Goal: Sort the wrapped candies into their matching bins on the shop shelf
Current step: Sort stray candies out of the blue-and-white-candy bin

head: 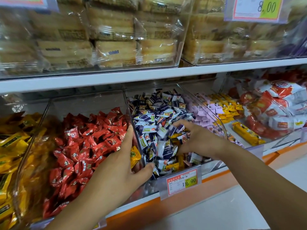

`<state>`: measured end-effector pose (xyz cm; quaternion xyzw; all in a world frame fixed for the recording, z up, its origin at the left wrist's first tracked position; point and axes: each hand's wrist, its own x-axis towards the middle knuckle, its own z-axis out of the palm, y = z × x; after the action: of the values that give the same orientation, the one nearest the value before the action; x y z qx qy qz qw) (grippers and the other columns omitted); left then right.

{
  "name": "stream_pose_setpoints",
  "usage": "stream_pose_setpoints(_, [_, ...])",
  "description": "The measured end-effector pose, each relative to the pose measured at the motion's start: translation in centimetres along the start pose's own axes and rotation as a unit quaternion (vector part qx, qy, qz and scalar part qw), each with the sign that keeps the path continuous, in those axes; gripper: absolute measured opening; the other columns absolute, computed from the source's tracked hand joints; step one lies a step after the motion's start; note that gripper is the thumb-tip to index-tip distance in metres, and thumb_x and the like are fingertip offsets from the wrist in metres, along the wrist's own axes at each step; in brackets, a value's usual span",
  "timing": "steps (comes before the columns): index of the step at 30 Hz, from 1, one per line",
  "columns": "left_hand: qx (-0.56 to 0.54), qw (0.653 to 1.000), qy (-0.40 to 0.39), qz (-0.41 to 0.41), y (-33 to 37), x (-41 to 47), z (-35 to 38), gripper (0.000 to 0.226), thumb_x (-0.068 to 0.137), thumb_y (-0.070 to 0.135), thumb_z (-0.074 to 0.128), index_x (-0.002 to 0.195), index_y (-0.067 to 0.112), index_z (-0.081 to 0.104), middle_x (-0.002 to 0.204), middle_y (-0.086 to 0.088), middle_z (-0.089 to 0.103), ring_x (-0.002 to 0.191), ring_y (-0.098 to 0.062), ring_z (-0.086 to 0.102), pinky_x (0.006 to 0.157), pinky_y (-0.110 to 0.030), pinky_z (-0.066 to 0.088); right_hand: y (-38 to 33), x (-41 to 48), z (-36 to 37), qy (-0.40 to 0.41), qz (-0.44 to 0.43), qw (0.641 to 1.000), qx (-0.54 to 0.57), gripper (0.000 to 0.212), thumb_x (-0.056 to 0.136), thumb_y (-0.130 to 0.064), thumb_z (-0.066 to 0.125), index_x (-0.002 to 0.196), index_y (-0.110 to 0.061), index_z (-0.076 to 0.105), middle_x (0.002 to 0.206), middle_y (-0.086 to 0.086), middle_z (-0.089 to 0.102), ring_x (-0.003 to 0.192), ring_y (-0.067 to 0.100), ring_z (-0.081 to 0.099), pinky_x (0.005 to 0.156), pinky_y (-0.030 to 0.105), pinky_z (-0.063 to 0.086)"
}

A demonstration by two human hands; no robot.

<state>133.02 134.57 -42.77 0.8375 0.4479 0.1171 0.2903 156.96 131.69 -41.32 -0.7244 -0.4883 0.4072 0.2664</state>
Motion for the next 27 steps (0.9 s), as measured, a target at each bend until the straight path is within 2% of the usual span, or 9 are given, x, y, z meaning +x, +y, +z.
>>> stream_pose_setpoints(2, [0.002,1.000,-0.004,0.002,0.0,0.1,0.0,0.105,0.082,0.064,0.054,0.139,0.049,-0.033,0.055,0.000,0.044,0.046,-0.004,0.045,0.046,-0.026,0.028,-0.6,-0.2,-0.3,0.030,-0.013,0.999,0.036,0.059,0.082,0.000,0.069,0.113,-0.044,0.047,0.042,-0.006,0.028,0.034,0.009,0.024,0.037,0.017,0.021])
stream_pose_setpoints(4, [0.000,1.000,-0.009,0.000,-0.1,0.1,0.1,0.105,0.081,0.065,0.053,0.138,0.051,-0.034,0.060,-0.001,0.050,0.047,-0.005,0.046,0.046,-0.026,0.030,-1.2,0.0,-0.6,0.058,-0.038,0.996,0.063,0.057,0.081,-0.002,0.072,0.110,-0.046,0.050,0.046,0.002,0.043,0.038,0.015,0.040,0.042,0.018,0.031])
stream_pose_setpoints(7, [0.005,1.000,-0.009,-0.001,-0.2,0.1,0.1,0.104,0.081,0.067,0.052,0.136,0.053,-0.035,0.062,0.000,0.051,0.049,-0.006,0.047,0.047,-0.025,0.031,-2.3,0.6,-0.6,0.083,-0.074,0.990,0.088,0.055,0.076,-0.009,0.079,0.111,-0.044,0.056,0.108,0.022,0.065,0.084,0.027,0.065,0.073,0.037,0.050])
stream_pose_setpoints(10, [0.007,1.000,-0.008,-0.006,-0.1,0.1,0.1,0.105,0.080,0.068,0.053,0.135,0.053,-0.036,0.058,0.002,0.046,0.050,-0.003,0.048,0.047,-0.023,0.031,-3.4,1.6,-0.5,0.124,-0.084,0.983,0.105,0.082,0.076,-0.015,0.081,0.144,-0.029,0.038,0.142,-0.008,0.046,0.117,0.012,0.050,0.087,0.030,0.041])
stream_pose_setpoints(13, [0.005,1.000,-0.008,-0.008,-0.3,0.2,0.1,0.105,0.078,0.071,0.052,0.134,0.055,-0.036,0.060,0.001,0.047,0.050,-0.006,0.047,0.047,-0.023,0.031,-4.6,2.2,0.1,0.150,-0.106,0.974,0.136,0.075,0.073,-0.026,0.084,0.137,-0.028,0.044,0.135,-0.013,0.049,0.111,0.010,0.053,0.088,0.030,0.045])
stream_pose_setpoints(17, [0.001,1.000,-0.007,-0.003,-0.2,0.2,-0.1,0.104,0.075,0.074,0.049,0.135,0.055,-0.034,0.065,0.000,0.050,0.051,-0.007,0.046,0.049,-0.023,0.031,-4.7,2.4,0.6,0.131,-0.142,0.980,0.038,0.061,0.077,-0.039,0.078,0.131,-0.039,0.050,0.133,-0.014,0.049,0.115,0.006,0.046,0.088,0.023,0.037])
stream_pose_setpoints(20, [0.002,1.000,-0.013,-0.010,0.0,0.0,-0.3,0.102,0.071,0.077,0.042,0.137,0.054,-0.033,0.064,0.000,0.047,0.051,-0.007,0.044,0.049,-0.023,0.029,-3.9,1.6,-0.4,0.157,-0.153,0.975,0.039,0.047,0.082,-0.039,0.073,0.126,-0.040,0.055,0.127,-0.016,0.052,0.115,0.005,0.048,0.082,0.019,0.040])
stream_pose_setpoints(25, [-0.021,1.000,-0.004,-0.008,0.0,-0.1,-0.6,0.099,0.068,0.078,0.038,0.142,0.054,-0.024,0.060,0.001,0.041,0.050,-0.007,0.044,0.050,-0.023,0.029,-1.1,-0.7,-0.7,0.210,-0.132,0.968,-0.027,0.017,0.089,-0.035,0.066,0.105,-0.041,0.065,0.110,-0.024,0.058,0.111,0.002,0.056,0.092,0.029,0.048])
stream_pose_setpoints(27, [-0.038,0.999,0.010,-0.009,0.0,-0.1,-0.6,0.095,0.070,0.078,0.038,0.143,0.055,-0.019,0.061,-0.001,0.045,0.052,-0.008,0.047,0.052,-0.025,0.033,-0.4,-1.4,0.1,0.229,-0.149,0.959,-0.078,0.017,0.091,-0.029,0.065,0.104,-0.040,0.066,0.110,-0.024,0.055,0.108,0.000,0.052,0.092,0.018,0.043])
